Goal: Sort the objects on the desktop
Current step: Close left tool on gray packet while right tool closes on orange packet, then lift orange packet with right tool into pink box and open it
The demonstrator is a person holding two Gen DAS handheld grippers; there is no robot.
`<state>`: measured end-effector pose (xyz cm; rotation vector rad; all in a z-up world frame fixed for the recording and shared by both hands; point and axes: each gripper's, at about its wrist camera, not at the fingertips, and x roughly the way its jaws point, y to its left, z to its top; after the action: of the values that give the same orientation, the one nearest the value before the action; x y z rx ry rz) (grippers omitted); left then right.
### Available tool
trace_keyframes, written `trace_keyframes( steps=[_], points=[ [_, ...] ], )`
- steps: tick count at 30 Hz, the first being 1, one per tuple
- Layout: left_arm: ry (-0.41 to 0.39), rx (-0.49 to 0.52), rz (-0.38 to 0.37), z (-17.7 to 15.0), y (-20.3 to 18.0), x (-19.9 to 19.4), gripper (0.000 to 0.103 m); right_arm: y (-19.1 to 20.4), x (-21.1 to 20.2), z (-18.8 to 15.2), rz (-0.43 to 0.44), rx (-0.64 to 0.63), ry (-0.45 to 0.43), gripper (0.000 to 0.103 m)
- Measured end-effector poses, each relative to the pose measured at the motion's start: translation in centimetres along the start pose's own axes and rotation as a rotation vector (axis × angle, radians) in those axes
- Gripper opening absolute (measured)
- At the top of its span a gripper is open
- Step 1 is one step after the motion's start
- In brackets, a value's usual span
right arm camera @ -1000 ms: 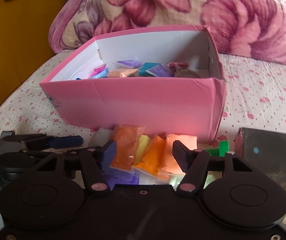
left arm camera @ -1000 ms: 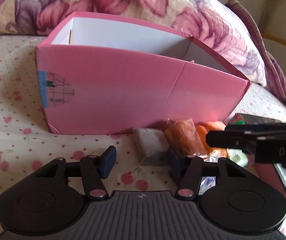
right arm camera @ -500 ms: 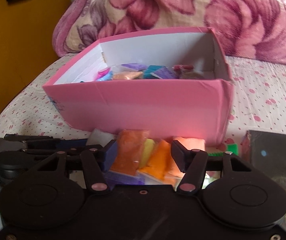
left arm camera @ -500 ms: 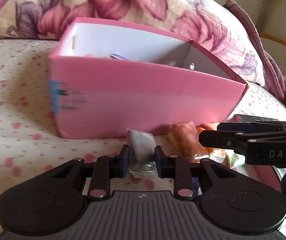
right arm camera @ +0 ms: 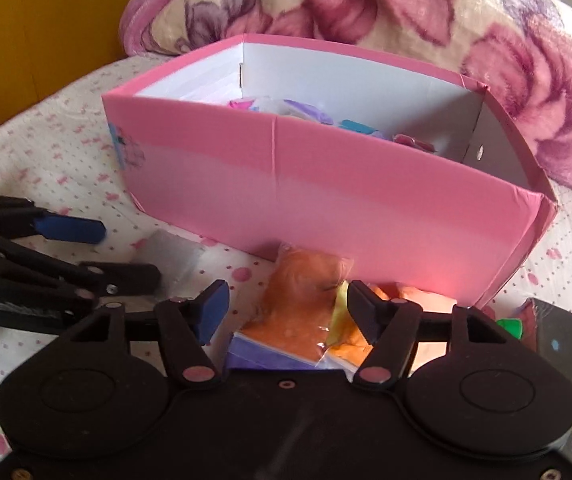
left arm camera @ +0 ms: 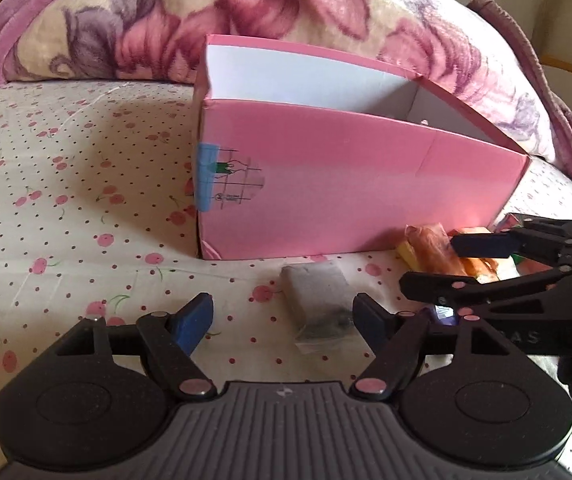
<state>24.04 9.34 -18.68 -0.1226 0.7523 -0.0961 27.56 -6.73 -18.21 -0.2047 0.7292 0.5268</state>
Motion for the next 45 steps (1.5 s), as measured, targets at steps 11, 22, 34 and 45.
trace_keyframes(
  steps=[11, 22, 34, 45],
  points=[
    [-0.036, 0.149, 0.049, -0.3, -3.9, 0.7, 0.076, -2.2, -2.1, 0.4, 0.042, 0.071, -0.031, 0.041],
    [-0.009, 0.188, 0.052, -0.2, -4.4, 1.8, 0.042, -3.4, -5.7, 0.7, 0.141, 0.122, -0.109, 0.038],
    [-0.028, 0.110, -0.061, 0.3, -3.3, 1.0, 0.040, -4.2, -9.1, 3.3, 0.153, 0.170, -0.194, 0.038],
    [-0.045, 0.106, -0.113, 0.4, -3.5, 0.5, 0.040, -4.1, -7.7, 7.7, 0.139, 0.118, -0.168, 0.037]
  ],
)
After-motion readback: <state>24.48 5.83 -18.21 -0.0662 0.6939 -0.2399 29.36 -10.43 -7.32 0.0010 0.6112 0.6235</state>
